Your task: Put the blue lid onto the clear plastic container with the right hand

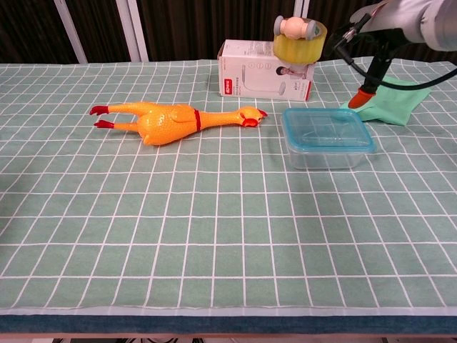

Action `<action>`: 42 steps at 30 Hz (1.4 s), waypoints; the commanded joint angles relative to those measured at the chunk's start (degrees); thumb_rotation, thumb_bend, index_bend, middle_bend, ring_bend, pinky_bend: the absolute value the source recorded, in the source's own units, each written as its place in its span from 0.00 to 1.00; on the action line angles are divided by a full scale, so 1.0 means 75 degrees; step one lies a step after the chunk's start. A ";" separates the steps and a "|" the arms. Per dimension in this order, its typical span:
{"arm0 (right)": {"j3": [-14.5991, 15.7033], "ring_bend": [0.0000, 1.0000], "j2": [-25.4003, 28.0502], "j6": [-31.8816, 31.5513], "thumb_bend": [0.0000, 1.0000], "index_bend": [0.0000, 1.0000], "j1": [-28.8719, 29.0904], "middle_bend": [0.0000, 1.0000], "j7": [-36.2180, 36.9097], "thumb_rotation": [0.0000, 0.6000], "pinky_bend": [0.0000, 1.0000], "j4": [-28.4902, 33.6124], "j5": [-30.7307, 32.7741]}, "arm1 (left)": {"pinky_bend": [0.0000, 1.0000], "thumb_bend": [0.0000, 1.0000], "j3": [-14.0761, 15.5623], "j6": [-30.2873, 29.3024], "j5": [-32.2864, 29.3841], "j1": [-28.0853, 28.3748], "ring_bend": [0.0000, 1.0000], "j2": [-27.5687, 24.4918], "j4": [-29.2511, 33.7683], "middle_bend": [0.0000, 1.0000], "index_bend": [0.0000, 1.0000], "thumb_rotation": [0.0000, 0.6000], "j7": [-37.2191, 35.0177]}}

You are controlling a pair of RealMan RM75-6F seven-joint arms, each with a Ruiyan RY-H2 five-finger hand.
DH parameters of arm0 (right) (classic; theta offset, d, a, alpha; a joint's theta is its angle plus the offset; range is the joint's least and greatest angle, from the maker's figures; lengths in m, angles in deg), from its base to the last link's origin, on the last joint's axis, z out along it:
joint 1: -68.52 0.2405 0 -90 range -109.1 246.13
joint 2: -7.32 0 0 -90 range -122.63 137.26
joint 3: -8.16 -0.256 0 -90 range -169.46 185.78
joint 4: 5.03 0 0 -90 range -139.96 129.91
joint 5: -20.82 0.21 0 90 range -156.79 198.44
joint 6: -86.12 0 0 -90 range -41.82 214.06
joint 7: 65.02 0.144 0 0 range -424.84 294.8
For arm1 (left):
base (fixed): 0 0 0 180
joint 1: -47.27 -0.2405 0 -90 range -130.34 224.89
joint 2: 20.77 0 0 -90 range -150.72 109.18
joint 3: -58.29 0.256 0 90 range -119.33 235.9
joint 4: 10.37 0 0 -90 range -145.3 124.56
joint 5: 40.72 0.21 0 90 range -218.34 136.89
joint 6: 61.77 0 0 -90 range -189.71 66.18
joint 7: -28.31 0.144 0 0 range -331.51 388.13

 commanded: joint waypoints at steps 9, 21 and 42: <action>-0.0116 0.00 -0.0246 0.0758 0.38 0.39 -0.0526 0.00 0.1196 1.00 0.00 -0.1465 -0.1009 | 0.00 0.77 -0.0039 0.0034 -0.0187 0.0040 0.00 0.0033 -0.0005 0.00 0.10 1.00 0.0121; -0.0193 0.00 -0.0794 0.1137 0.39 0.56 -0.0543 0.00 0.1440 1.00 0.00 -0.2482 -0.1198 | 0.00 0.77 -0.0064 0.0082 -0.0324 0.0081 0.00 0.0051 -0.0050 0.00 0.10 1.00 0.0160; -0.0024 0.00 -0.1359 0.1964 0.54 0.59 -0.0578 0.00 0.1437 1.00 0.00 -0.3628 -0.1088 | 0.00 0.77 -0.0048 0.0122 -0.0447 0.0114 0.00 0.0061 -0.0078 0.00 0.10 1.00 0.0218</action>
